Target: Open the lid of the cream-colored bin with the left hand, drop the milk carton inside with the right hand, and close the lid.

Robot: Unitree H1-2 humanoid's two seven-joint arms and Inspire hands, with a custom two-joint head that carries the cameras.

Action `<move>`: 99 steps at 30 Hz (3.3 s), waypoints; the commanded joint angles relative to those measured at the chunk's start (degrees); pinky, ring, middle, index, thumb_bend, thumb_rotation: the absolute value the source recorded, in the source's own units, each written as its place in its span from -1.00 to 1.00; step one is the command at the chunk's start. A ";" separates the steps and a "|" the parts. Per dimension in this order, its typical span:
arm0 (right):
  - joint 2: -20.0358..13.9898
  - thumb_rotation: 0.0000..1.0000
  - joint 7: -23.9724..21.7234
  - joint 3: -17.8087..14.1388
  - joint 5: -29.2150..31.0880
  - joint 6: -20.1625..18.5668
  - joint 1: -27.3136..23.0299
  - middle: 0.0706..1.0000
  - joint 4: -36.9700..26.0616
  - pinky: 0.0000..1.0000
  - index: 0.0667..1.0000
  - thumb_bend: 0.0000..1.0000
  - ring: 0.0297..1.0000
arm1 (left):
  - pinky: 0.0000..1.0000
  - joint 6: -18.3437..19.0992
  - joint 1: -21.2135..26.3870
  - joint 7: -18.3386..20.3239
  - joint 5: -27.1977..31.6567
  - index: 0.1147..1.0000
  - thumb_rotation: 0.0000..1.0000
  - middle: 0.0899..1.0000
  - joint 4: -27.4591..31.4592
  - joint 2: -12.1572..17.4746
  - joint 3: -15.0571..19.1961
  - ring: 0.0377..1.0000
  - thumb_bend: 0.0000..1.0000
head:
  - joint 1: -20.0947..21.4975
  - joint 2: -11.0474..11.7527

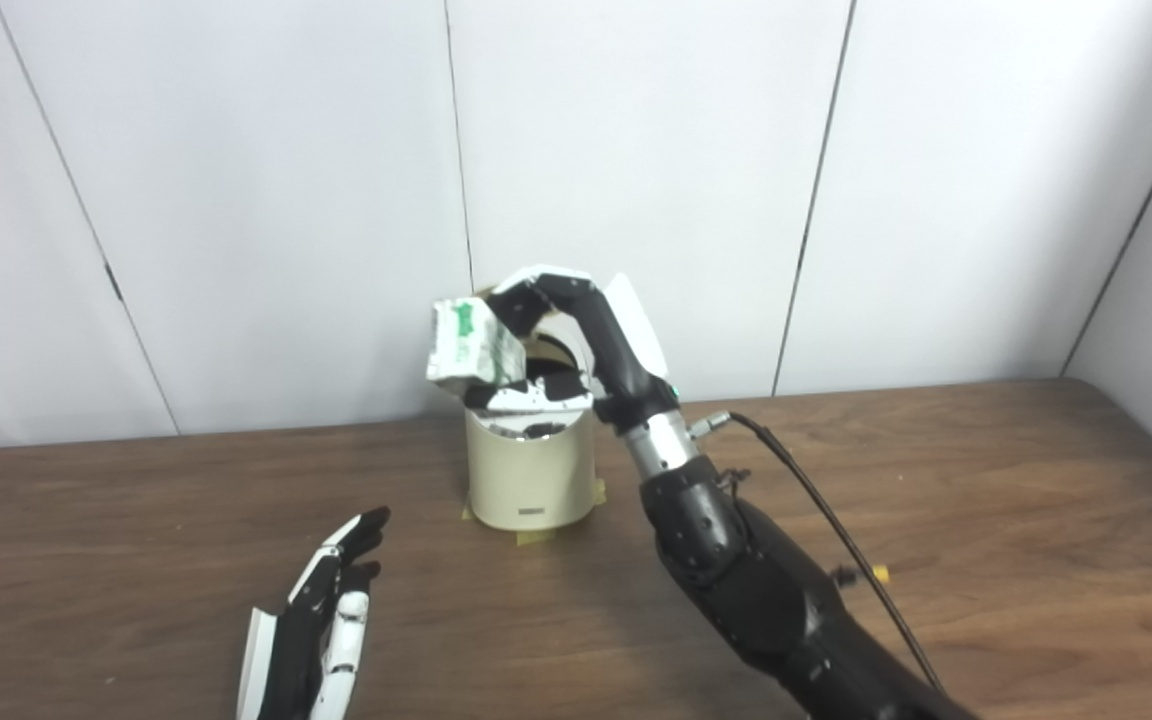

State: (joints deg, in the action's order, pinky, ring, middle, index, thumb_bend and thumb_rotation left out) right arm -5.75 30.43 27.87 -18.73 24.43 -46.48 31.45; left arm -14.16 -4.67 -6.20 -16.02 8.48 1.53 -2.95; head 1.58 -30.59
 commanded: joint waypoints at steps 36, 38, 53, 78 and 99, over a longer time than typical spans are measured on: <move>-6.43 -1.00 32.39 25.72 -7.67 2.50 -13.78 -0.08 14.81 -0.19 -0.13 0.04 -0.14 | 0.60 -1.29 -3.82 -1.01 -3.82 0.63 0.91 0.68 -1.33 0.39 -0.62 0.69 -0.41 | -1.08 -0.07; -6.58 -1.00 32.46 25.76 -7.43 2.50 -13.68 -0.09 15.11 -0.19 -0.12 0.04 -0.14 | 0.60 -1.26 -3.81 -0.96 -3.72 0.63 0.90 0.68 -1.33 0.38 -0.62 0.69 -0.43 | -1.08 -0.07; -6.15 -1.00 32.33 26.11 -7.14 2.50 -13.34 -0.09 19.01 -0.18 -0.13 0.04 -0.12 | 0.64 -0.46 -4.61 -0.86 -4.38 0.62 0.86 0.67 -0.25 -0.16 -1.17 0.70 -0.46 | -2.10 -0.04; -3.85 -1.00 32.62 25.77 -6.25 2.50 -13.18 -0.05 24.00 -0.17 -0.16 0.04 -0.12 | 0.61 -1.06 -4.81 -1.55 -5.71 0.60 0.87 0.65 -0.48 -0.71 -1.72 0.68 -0.42 | -2.89 0.25; -3.11 -0.75 33.29 22.81 -8.62 2.49 -12.84 0.77 25.96 0.78 -0.11 0.03 0.87 | 0.62 -0.23 -4.78 -1.50 -6.77 0.60 0.87 0.65 -0.07 -0.70 -2.05 0.68 -0.43 | -2.98 0.38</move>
State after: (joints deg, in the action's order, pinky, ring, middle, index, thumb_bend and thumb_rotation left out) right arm -8.74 61.89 52.15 -27.66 25.63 -56.19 57.87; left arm -13.61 -5.15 -6.90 -21.88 9.55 1.18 -4.27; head -1.32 -30.15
